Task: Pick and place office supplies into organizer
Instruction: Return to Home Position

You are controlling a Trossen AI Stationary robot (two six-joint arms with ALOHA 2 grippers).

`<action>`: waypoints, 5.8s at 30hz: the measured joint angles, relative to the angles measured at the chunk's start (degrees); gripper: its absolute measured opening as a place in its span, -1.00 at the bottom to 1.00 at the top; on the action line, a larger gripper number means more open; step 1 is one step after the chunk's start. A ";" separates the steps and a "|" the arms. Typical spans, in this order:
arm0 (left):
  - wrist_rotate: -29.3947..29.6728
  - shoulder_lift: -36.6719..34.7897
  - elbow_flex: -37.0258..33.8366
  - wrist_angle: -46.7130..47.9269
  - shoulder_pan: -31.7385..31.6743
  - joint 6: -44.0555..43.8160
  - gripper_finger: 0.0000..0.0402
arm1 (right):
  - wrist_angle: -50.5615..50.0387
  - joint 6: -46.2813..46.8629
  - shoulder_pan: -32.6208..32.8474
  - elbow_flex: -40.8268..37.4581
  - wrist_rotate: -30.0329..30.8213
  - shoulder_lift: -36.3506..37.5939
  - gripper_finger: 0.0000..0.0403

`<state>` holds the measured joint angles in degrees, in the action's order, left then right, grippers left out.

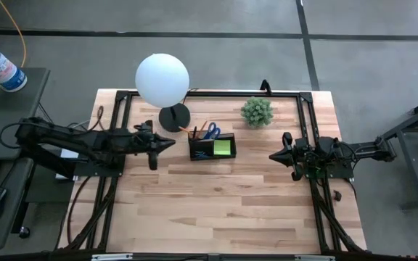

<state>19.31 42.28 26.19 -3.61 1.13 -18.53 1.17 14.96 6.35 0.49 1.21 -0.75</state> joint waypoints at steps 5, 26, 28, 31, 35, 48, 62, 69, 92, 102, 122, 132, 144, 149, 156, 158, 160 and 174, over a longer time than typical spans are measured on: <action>-2.53 -8.45 -7.11 -7.60 0.00 3.79 -0.99 | 0.00 0.00 0.00 0.00 0.01 0.00 -1.00; -4.34 -22.38 -20.33 -11.14 -0.07 6.74 -0.99 | 0.00 0.00 0.00 -0.02 0.02 0.00 -1.00; -4.57 -22.35 -21.62 -14.03 -0.09 6.73 -0.99 | 0.00 0.00 0.00 -0.02 0.03 0.00 -1.00; -4.46 -22.38 -23.92 -18.58 -0.17 6.73 -0.99 | 0.00 0.00 0.00 -0.02 0.02 0.00 -1.00; -4.38 -22.35 -25.66 -20.98 -1.96 5.97 -0.99 | 0.00 0.00 0.00 -0.02 0.02 0.00 -1.00; -20.53 -22.35 -25.68 -13.23 -13.74 0.08 -0.99 | 0.00 0.00 0.00 -0.02 0.03 0.00 -1.00; -22.06 -31.33 -25.68 -7.97 -13.88 0.11 -0.99 | 0.00 0.00 0.00 -0.02 0.04 0.00 -1.00; -20.41 -41.12 -25.68 3.19 -13.88 -1.42 -0.99 | 0.00 0.00 0.00 -0.02 0.04 0.00 -1.00; -19.95 -40.98 -25.63 3.03 -13.86 -4.28 -0.99 | 0.00 0.00 0.00 -0.02 0.02 0.02 -1.00; -19.93 -40.98 -25.63 3.05 -13.86 -4.28 -0.99 | 0.00 0.00 0.00 -0.02 0.02 0.01 -1.00; -19.93 -40.98 -25.63 3.03 -13.86 -4.30 -0.99 | 0.00 0.00 0.00 -0.02 0.02 0.01 -1.00; -19.93 -40.98 -25.63 3.03 -13.86 -4.29 -0.99 | 0.00 0.00 0.00 -0.02 0.02 0.02 -1.00; -19.93 -40.98 -25.63 3.05 -13.86 -4.29 -0.99 | 0.00 0.00 0.00 -0.02 0.02 0.02 -1.00; -19.93 -40.98 -25.63 3.03 -13.86 -4.28 -0.99 | 0.00 0.00 0.00 -0.02 0.02 0.02 -1.00; -19.93 -40.98 -25.63 3.05 -13.86 -4.29 -0.99 | 0.00 0.00 0.00 -0.02 0.04 0.02 -1.00; -19.93 -40.98 -25.63 3.05 -13.86 -4.29 -0.99 | 0.00 0.00 0.00 -0.02 0.02 0.02 -1.00; -19.93 -40.98 -25.63 3.03 -13.86 -4.28 -0.99 | 0.00 0.00 0.00 -0.02 0.03 0.02 -1.00; -19.93 -40.98 -25.63 3.05 -13.86 -4.29 -0.99 | 0.00 0.00 0.00 -0.02 0.02 0.02 -1.00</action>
<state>-0.62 1.30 0.56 -0.56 -12.73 -22.81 1.17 14.96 6.35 0.47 1.23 -0.73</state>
